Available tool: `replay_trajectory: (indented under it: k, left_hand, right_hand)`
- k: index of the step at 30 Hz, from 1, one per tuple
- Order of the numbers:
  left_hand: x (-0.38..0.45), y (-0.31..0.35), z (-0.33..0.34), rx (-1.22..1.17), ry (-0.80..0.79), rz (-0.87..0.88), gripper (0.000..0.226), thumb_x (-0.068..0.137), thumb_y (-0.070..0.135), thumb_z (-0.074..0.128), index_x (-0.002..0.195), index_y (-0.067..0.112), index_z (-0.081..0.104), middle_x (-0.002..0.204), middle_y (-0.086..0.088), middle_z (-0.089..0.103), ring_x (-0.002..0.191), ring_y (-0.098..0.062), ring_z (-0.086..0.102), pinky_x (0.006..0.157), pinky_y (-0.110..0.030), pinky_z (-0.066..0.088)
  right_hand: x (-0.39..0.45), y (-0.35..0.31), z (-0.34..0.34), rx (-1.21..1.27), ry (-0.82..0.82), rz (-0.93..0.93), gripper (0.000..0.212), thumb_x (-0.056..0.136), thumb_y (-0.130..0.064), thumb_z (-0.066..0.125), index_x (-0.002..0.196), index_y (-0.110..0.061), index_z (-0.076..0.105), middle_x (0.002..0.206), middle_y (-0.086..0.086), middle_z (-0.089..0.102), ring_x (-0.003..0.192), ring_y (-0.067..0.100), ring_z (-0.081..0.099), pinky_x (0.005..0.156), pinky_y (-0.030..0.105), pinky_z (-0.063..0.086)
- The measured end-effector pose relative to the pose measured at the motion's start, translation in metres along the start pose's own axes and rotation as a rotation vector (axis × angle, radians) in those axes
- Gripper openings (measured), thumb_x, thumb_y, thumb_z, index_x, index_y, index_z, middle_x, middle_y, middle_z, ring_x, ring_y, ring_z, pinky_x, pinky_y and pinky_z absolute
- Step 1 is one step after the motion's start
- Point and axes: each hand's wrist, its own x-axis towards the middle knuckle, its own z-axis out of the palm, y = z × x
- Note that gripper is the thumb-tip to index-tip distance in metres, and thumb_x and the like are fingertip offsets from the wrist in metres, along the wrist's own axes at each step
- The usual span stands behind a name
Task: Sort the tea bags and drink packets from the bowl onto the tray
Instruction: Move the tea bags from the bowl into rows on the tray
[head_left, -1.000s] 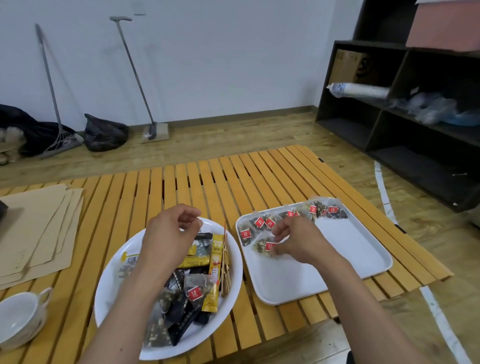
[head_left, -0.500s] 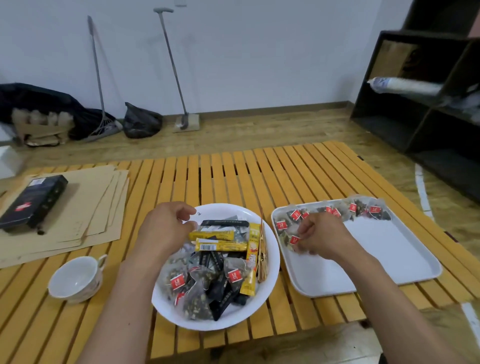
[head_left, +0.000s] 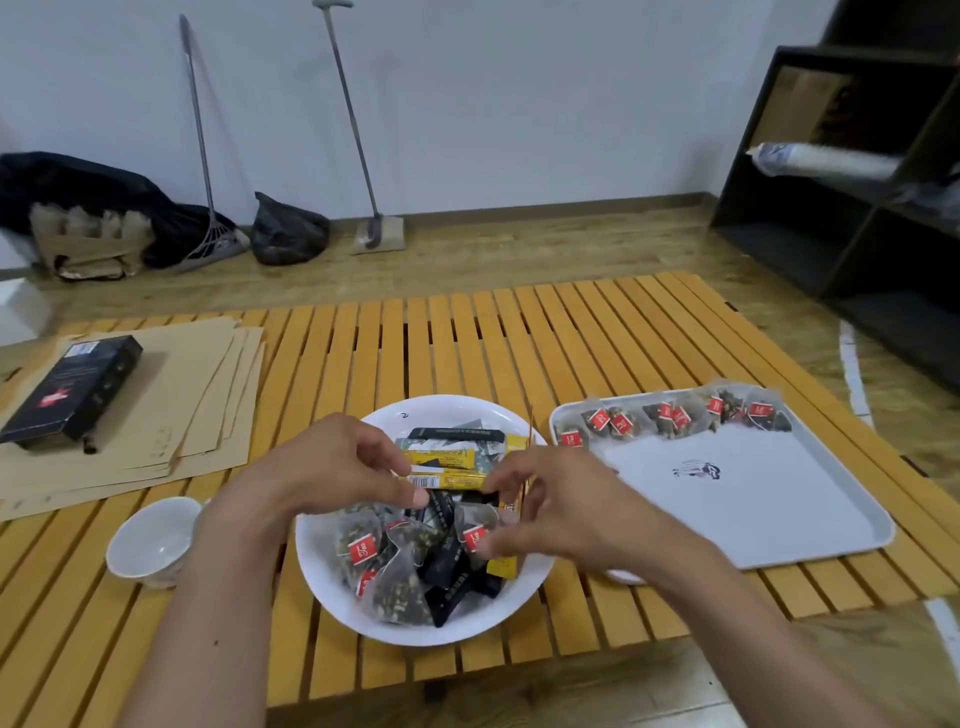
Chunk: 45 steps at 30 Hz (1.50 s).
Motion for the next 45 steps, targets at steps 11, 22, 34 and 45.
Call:
replay_trajectory:
  k: [11,22,34,45]
  left_hand:
    - [-0.015,-0.016,-0.008,0.086,-0.034,-0.093,0.021,0.072,0.005,0.089,0.070,0.025,0.084,0.074,0.004,0.079,0.081,-0.013,0.073,0.076,-0.025,0.053]
    - [-0.009,0.033,0.010,-0.286,0.274,0.243,0.004,0.082,0.024,0.081,0.086,0.022,0.081,0.082,0.007,0.079,0.073,-0.004,0.071,0.071,-0.021,0.050]
    - [0.034,0.053,0.087,-0.460,0.204,0.244,0.008,0.088,0.021,0.079,0.095,0.023,0.077,0.089,-0.004,0.078,0.070,-0.002,0.067,0.068,-0.016,0.051]
    - [0.037,0.062,0.099,-0.519,0.132,0.249,0.011,0.087,0.017,0.079,0.097,0.022,0.078,0.090,-0.004,0.079,0.066,0.001,0.066,0.057,-0.011,0.045]
  right_hand:
    - [-0.005,0.034,-0.062,0.250,0.286,0.074,0.005,0.088,-0.027,0.077,0.087,-0.023,0.075,0.079,-0.006,0.076,0.070,0.009,0.067,0.059,0.023,0.049]
    - [0.010,0.121,-0.072,-0.117,0.393,0.312,0.020,0.084,-0.014,0.073,0.072,-0.030,0.070,0.077,-0.010,0.073,0.080,0.014,0.070,0.075,0.035,0.058]
    - [0.015,0.112,-0.065,-0.123,0.339,0.396,0.045,0.075,-0.005,0.082,0.115,-0.020,0.070,0.109,-0.005,0.070,0.094,0.013,0.063,0.071,0.023,0.051]
    - [0.010,0.099,-0.067,-0.112,0.365,0.377,0.043,0.073,-0.017,0.087,0.112,-0.023,0.068,0.104,-0.008,0.070,0.097,0.013,0.066,0.070,0.027,0.055]
